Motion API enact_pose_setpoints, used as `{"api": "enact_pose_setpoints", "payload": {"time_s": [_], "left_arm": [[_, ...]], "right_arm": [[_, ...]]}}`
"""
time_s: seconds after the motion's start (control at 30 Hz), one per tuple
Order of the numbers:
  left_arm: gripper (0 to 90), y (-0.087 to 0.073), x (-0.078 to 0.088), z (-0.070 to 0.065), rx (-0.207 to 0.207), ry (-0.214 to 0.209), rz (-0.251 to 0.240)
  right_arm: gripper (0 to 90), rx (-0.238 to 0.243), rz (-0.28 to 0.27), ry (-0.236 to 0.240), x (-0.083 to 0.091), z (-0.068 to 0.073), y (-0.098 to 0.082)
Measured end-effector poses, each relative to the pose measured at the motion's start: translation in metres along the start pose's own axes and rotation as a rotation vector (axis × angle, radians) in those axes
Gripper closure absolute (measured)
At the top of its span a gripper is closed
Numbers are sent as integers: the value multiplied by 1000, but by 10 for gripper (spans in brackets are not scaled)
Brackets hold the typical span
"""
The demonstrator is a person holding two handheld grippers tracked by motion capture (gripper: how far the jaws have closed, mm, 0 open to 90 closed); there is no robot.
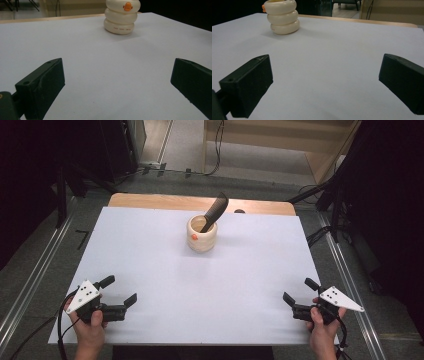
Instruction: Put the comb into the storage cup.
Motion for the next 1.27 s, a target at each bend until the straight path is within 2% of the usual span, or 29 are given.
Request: {"api": "enact_pose_setpoints", "payload": {"time_s": [0.27,0.4,0.53,0.6,0.7,0.77,0.9,1.03,1.17,1.27], "left_arm": [[0,0,1,1,6,1,-3],[0,0,2,1,16,-1,-11],[0,0,2,2,21,0,-16],[0,0,3,3,23,-3,-17],[0,0,3,3,30,-3,-20],[0,0,3,3,28,-4,-20],[0,0,3,3,27,-5,-20],[0,0,3,3,26,-6,-19],[0,1,4,5,49,-18,-32],[0,1,4,6,63,-23,-35]], "right_arm": [[0,-24,-3,1,14,-4,-7],[0,-8,18,-13,18,-6,-13],[0,-51,2,0,25,-10,-17],[0,-57,-1,-8,29,-12,-18],[0,-43,6,-30,33,-16,-21],[0,-61,-2,-28,35,-18,-22],[0,-92,-27,-13,37,-21,-23],[0,-89,-17,-8,34,-20,-24],[0,-79,-7,-5,32,-19,-24],[0,-90,-15,3,33,-21,-23]]}}
Point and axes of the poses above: each handheld gripper's, and its own axes: x roughly backward along the jaws, y roughly out of its top, z roughly to its left, the point moved 5 cm from there along -x, roughly forward along the jaws, and after that the axes turned 7 degrees about y, right-handed, at the moved point
